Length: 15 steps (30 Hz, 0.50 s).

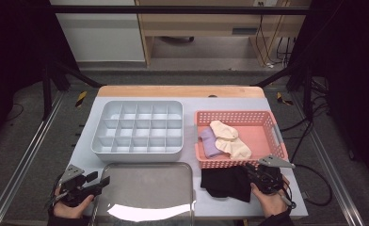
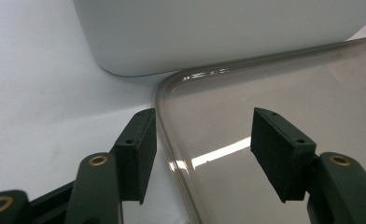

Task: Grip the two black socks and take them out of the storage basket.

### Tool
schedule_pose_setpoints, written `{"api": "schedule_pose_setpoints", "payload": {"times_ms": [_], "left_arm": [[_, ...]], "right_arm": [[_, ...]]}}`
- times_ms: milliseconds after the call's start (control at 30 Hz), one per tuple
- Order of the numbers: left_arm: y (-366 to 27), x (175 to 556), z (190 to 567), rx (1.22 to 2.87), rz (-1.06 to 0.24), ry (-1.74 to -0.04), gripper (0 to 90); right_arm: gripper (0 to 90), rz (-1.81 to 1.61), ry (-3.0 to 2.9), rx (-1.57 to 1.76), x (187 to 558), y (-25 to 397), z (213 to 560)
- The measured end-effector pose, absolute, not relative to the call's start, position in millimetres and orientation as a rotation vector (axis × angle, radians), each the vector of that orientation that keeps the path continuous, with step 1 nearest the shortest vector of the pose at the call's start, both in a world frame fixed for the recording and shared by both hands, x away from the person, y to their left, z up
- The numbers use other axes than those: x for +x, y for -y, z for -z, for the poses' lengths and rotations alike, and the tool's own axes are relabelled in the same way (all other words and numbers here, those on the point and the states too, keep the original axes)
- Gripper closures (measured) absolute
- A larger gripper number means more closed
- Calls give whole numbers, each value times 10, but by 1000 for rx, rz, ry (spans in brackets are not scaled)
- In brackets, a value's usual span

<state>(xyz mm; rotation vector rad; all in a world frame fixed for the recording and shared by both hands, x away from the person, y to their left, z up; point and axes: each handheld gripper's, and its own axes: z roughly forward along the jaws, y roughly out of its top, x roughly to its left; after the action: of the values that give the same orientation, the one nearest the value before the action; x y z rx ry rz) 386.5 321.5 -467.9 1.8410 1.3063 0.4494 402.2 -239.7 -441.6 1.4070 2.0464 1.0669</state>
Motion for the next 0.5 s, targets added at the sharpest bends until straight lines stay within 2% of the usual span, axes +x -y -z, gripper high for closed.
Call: {"api": "schedule_pose_setpoints", "payload": {"times_ms": [167,500], "left_arm": [[-3211,3867,4681,1846,-449,-1307,402],[-3211,3864,4681,1839,-445,-1309,402]], "right_arm": [[737,-1124,-2007,1372,3965,2388,4271],[762,-1183,-2053,1284,3863,2189,4129]]}}
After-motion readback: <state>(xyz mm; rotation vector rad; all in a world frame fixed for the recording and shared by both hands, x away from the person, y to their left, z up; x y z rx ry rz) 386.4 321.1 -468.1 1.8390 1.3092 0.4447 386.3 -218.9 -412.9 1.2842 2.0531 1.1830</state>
